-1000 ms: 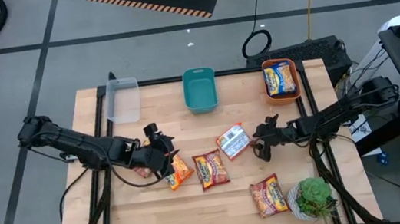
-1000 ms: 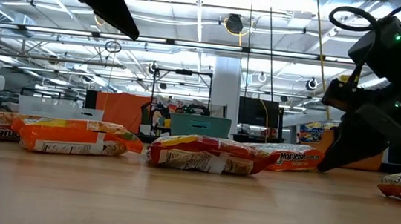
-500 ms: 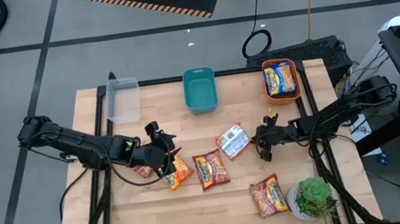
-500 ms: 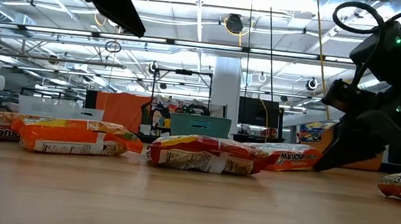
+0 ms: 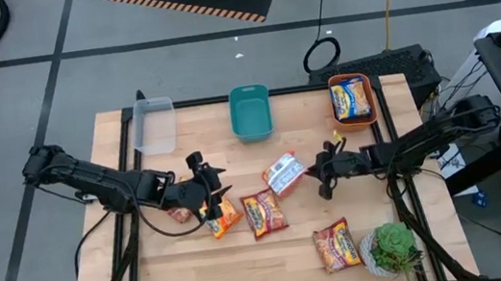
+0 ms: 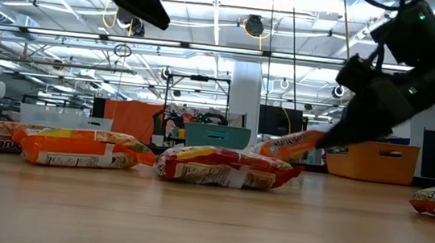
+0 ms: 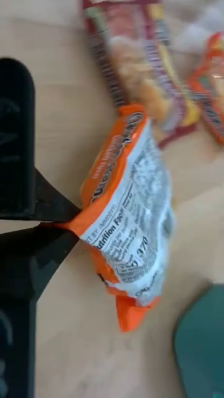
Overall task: Sort Maruchan noodles
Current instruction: Put the top orange noodle pack into the blue bin
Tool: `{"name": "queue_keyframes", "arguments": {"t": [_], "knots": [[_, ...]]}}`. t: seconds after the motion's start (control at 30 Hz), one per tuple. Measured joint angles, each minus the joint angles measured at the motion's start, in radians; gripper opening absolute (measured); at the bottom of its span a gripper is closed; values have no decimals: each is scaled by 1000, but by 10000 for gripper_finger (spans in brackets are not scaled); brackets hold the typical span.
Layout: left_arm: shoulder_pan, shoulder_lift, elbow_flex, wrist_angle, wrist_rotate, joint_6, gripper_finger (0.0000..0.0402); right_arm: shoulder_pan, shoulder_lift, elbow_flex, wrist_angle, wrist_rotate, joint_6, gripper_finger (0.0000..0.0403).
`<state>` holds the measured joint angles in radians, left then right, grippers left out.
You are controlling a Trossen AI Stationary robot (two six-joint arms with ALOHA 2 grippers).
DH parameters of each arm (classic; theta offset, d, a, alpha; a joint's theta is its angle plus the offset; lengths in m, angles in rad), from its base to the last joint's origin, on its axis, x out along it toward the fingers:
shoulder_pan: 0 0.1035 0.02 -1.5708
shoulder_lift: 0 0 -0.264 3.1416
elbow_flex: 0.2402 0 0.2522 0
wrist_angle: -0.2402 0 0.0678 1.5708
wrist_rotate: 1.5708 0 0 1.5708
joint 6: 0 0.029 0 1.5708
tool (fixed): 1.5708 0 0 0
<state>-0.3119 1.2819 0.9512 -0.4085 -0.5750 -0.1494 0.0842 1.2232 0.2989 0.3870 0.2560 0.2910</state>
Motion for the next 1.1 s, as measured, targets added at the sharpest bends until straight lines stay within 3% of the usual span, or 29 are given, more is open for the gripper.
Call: {"name": "queue_keyframes", "arguments": {"t": [0.3, 0.6, 0.8, 0.97, 1.1], "knots": [[-35, 8, 0, 1, 1, 41, 225, -62, -2, 79, -19, 3, 132, 1], [-37, 144, 0, 81, -41, 130, 229, -88, -2, 120, 20, 61, 267, 0], [-23, 245, 0, 202, -165, 169, 277, -90, -2, 120, 16, 57, 274, 0], [43, 310, 0, 206, -145, 111, 327, -90, -3, 120, 13, 57, 280, 0], [96, 376, 0, 255, -133, 102, 334, -90, -3, 120, 13, 55, 298, 0]]}}
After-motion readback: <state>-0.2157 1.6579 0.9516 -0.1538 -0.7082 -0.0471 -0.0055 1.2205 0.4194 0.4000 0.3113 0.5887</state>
